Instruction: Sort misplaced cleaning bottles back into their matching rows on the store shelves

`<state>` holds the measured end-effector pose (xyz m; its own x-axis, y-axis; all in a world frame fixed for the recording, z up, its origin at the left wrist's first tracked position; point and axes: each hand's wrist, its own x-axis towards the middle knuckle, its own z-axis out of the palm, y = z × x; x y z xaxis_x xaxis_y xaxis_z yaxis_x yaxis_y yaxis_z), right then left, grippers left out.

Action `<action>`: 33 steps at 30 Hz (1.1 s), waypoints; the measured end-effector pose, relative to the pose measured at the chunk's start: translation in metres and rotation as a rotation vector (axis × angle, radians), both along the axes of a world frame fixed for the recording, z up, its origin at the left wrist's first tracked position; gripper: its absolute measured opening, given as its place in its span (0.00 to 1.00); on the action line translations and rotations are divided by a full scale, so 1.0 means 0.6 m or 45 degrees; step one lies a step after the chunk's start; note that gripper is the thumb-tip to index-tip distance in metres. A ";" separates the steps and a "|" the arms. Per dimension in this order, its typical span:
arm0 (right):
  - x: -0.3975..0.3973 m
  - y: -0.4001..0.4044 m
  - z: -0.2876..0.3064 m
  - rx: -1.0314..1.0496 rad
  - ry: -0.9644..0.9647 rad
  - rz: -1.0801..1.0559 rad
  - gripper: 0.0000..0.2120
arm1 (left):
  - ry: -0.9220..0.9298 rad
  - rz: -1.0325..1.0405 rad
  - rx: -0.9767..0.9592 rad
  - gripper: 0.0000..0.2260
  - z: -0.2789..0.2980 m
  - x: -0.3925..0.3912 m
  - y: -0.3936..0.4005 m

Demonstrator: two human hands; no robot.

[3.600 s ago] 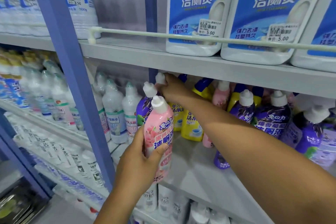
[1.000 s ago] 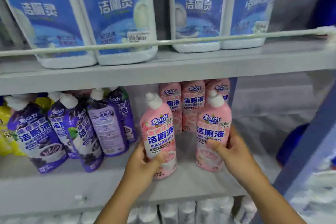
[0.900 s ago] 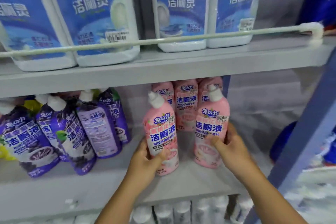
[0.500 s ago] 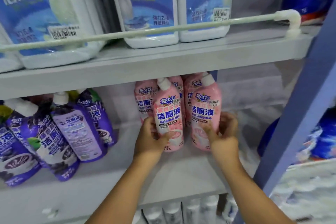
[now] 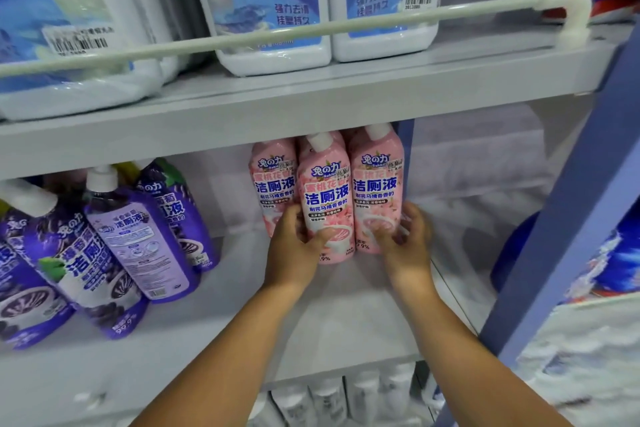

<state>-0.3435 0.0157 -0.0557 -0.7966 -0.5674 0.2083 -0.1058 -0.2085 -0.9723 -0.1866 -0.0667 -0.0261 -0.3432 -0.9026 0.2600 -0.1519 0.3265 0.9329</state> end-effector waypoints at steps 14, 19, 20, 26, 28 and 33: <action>-0.003 -0.006 -0.008 -0.021 0.013 0.064 0.19 | 0.013 -0.013 0.024 0.20 -0.007 -0.013 -0.009; 0.007 0.014 -0.011 -0.036 0.113 -0.131 0.14 | -0.020 0.012 0.201 0.19 0.001 0.015 0.006; 0.014 0.023 -0.013 -0.056 0.171 -0.210 0.14 | 0.005 0.094 0.255 0.19 0.001 0.033 0.012; 0.156 0.032 0.037 -0.242 0.069 0.012 0.13 | 0.314 0.432 0.392 0.11 0.004 0.226 0.064; 0.223 0.009 0.050 -0.224 0.082 0.231 0.16 | 0.353 0.522 0.359 0.08 0.021 0.290 0.074; 0.363 -0.057 0.064 -0.151 0.100 0.619 0.11 | 0.358 0.776 0.227 0.05 0.056 0.445 0.066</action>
<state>-0.1254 -0.0186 -0.0170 -0.4253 -0.8377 0.3427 -0.0408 -0.3605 -0.9319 0.0804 -0.0269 0.0075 0.2968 -0.9502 0.0946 -0.0043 0.0978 0.9952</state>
